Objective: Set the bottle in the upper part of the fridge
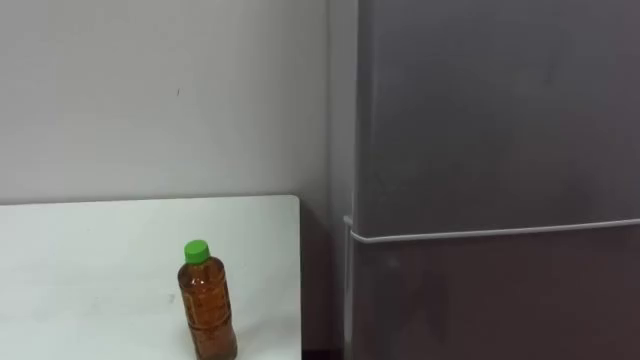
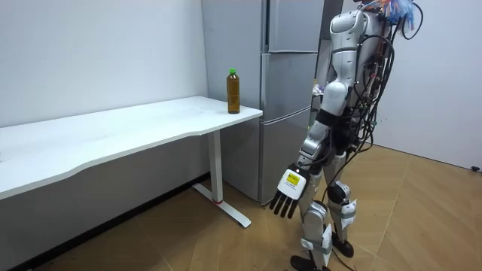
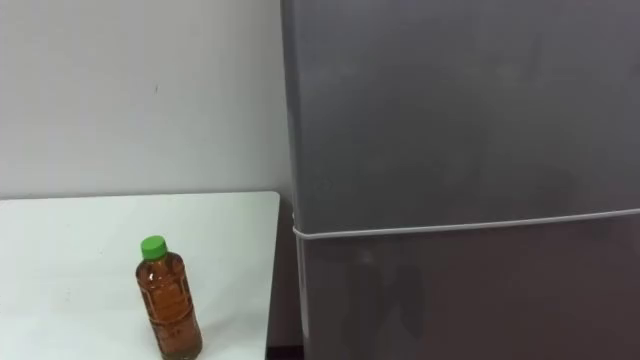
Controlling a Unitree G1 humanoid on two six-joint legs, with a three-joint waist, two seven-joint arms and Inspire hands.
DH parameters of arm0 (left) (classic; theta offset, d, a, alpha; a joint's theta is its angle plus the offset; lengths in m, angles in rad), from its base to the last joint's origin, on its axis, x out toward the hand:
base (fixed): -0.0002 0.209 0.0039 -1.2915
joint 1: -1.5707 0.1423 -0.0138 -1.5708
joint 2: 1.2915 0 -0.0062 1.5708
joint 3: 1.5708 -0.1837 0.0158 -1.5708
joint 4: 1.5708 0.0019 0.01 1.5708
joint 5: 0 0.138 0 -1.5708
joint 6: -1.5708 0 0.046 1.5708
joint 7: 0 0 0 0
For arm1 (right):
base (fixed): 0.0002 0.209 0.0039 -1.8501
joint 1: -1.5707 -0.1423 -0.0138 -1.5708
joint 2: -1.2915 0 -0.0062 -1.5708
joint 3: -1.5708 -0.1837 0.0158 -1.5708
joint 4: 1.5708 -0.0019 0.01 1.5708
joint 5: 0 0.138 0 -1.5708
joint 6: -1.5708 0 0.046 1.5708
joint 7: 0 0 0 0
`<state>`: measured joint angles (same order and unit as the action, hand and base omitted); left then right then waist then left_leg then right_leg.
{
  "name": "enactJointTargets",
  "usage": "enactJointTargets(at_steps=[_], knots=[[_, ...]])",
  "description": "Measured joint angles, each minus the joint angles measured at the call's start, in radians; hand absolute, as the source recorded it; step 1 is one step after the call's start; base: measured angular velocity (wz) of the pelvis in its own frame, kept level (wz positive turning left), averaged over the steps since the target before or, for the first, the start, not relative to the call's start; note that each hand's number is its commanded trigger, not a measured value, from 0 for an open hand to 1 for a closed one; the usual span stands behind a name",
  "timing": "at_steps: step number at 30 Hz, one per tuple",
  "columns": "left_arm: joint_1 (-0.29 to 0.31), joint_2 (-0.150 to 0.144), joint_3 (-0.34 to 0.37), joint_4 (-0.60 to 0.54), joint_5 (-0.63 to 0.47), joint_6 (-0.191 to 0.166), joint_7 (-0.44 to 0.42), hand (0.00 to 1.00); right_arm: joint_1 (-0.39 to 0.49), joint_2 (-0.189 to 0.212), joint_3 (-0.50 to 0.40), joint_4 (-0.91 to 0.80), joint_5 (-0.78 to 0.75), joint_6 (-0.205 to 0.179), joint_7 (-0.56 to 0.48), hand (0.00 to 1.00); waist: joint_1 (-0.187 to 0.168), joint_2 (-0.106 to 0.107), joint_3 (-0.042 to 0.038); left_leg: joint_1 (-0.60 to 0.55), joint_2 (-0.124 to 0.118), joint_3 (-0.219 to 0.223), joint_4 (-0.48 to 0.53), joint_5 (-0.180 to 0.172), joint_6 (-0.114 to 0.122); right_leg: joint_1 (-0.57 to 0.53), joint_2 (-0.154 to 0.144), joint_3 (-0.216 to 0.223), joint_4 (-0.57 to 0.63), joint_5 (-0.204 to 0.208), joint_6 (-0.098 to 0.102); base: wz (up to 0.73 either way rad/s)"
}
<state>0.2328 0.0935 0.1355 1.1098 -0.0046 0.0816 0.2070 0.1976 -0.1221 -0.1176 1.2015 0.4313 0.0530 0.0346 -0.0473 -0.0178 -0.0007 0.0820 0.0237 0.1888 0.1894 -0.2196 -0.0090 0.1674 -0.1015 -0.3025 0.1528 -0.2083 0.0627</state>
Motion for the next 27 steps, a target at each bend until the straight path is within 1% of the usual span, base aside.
enactJointTargets(at_steps=[8,12,18,23,27], knots=[[0.003,0.000,0.000,-0.002,0.000,0.000,0.001,0.00,0.000,0.000,0.009,-0.001,0.001,0.000,0.000,0.00,0.000,-0.002,-0.0004,0.000,0.000,0.000,0.000,0.000,0.000,0.000,0.000,0.001,0.000,0.000,0.000,0.00],[0.013,0.000,0.000,-0.035,0.000,-0.002,0.008,0.00,0.000,0.000,0.017,-0.004,0.001,0.000,0.001,0.00,0.000,-0.006,-0.0001,0.001,0.000,0.000,0.001,0.000,0.000,0.003,0.000,-0.001,0.000,0.000,0.000,0.00],[0.010,-0.002,-0.001,-0.038,-0.010,-0.005,0.026,0.00,0.000,0.000,0.016,0.000,0.002,0.001,0.001,0.00,-0.001,-0.003,-0.0004,0.003,0.000,-0.003,0.003,0.000,0.000,0.007,0.001,0.000,0.000,0.000,0.000,0.00],[0.011,-0.004,-0.001,-0.037,-0.123,-0.005,0.065,0.00,0.001,0.000,0.018,0.000,0.007,0.004,-0.009,0.00,0.000,-0.001,-0.0003,0.011,0.000,0.001,0.000,0.000,0.000,0.012,0.001,0.000,0.001,0.000,0.000,0.00],[0.012,-0.003,0.002,-0.050,-0.173,-0.005,0.086,0.00,0.001,-0.004,0.019,0.000,0.024,0.004,-0.014,0.00,0.001,0.005,0.0000,0.018,0.000,-0.001,-0.002,0.000,0.000,0.022,0.001,0.002,0.000,0.000,0.000,0.01]])
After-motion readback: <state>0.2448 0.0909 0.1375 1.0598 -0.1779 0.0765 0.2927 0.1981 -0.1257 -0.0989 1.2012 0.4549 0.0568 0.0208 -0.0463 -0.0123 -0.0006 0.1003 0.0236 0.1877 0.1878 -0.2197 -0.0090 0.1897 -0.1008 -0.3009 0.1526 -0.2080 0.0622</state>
